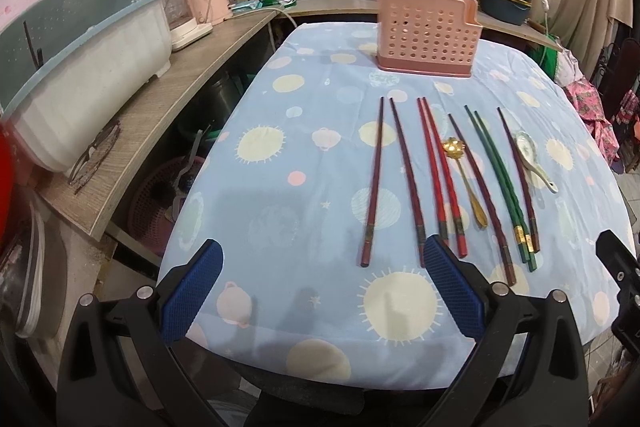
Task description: Organize utensils
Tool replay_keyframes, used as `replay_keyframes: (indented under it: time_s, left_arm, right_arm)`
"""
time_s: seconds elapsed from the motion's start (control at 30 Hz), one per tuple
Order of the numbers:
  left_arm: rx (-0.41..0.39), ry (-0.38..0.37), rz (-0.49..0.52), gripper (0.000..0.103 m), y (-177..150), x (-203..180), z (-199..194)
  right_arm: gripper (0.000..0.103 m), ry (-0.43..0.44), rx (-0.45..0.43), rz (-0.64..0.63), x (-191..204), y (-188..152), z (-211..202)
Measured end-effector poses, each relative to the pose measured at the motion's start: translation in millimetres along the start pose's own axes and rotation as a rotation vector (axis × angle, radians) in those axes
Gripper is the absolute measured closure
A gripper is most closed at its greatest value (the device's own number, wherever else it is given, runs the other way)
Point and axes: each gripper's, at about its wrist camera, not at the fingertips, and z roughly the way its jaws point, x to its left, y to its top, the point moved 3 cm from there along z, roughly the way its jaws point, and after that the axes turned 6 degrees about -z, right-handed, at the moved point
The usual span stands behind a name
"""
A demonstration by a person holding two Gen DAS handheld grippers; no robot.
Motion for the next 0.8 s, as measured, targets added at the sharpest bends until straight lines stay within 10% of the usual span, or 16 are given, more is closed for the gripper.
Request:
replay_keyframes:
  time_s: [0.43, 0.8]
  left_arm:
    - [0.087, -0.054, 0.007, 0.012, -6.1, -4.9, 55.1]
    - [0.202, -0.096, 0.006, 0.054, -16.3, -7.6, 93.2]
  right_arm:
    - [0.007, -0.025, 0.031, 0.027, -10.2, 3.6, 25.2]
    - [0.026, -0.027, 0.056, 0.075, -26.1, 23.4, 68.6]
